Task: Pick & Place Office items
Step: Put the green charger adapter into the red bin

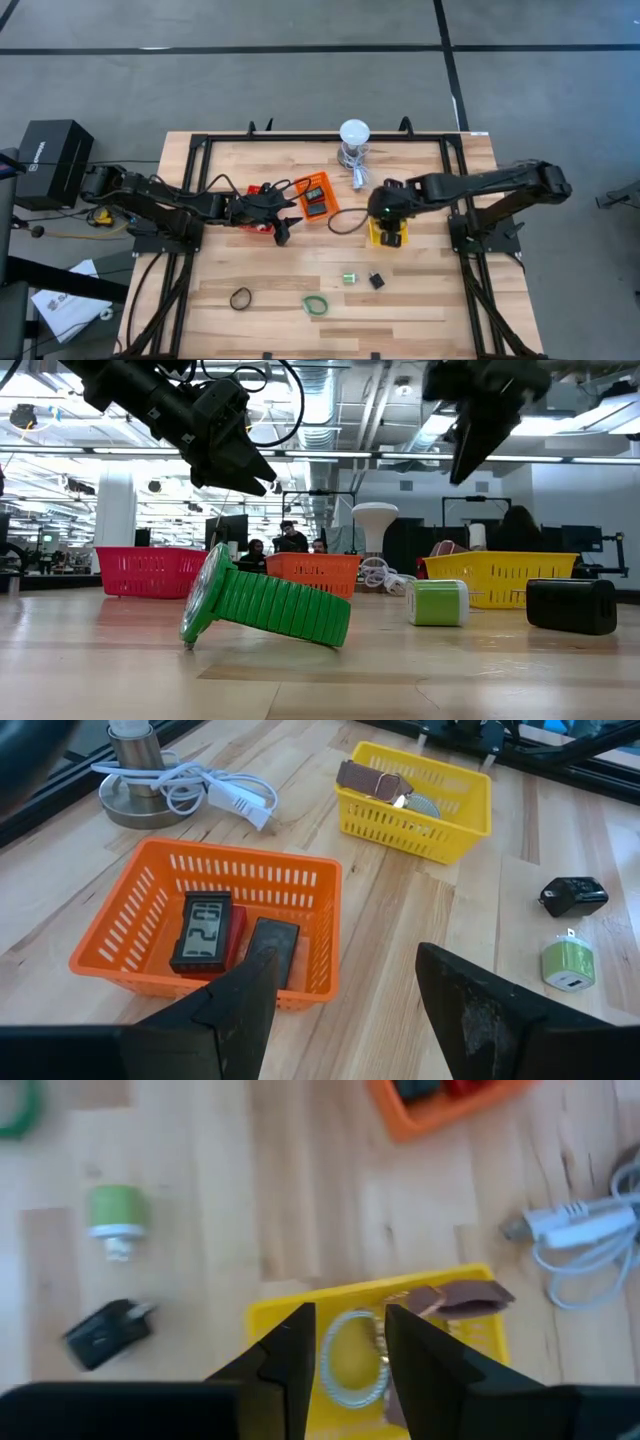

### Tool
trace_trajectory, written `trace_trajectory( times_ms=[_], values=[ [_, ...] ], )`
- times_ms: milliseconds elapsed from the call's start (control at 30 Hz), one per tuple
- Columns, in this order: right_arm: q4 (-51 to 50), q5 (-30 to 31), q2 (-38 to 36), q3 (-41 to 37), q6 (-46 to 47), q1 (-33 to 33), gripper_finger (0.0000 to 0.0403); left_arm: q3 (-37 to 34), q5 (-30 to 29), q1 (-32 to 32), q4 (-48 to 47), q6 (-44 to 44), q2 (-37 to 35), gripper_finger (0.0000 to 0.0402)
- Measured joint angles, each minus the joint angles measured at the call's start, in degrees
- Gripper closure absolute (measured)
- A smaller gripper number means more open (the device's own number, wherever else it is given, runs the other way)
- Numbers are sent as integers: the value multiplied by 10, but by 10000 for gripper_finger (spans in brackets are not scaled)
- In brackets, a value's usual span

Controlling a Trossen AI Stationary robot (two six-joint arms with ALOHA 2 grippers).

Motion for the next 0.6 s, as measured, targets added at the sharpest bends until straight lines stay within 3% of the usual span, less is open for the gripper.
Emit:
trace_trajectory(
  times_ms=[167, 467, 600],
  values=[
    [61, 4, -46, -16, 2, 69, 290, 0, 0, 0, 0, 0, 0, 169],
    [349, 5, -113, -181, 58, 189, 290, 0, 0, 0, 0, -9, 0, 169],
    [431, 5, -121, -234, 56, 236, 290, 0, 0, 0, 0, -9, 0, 169]
  ],
)
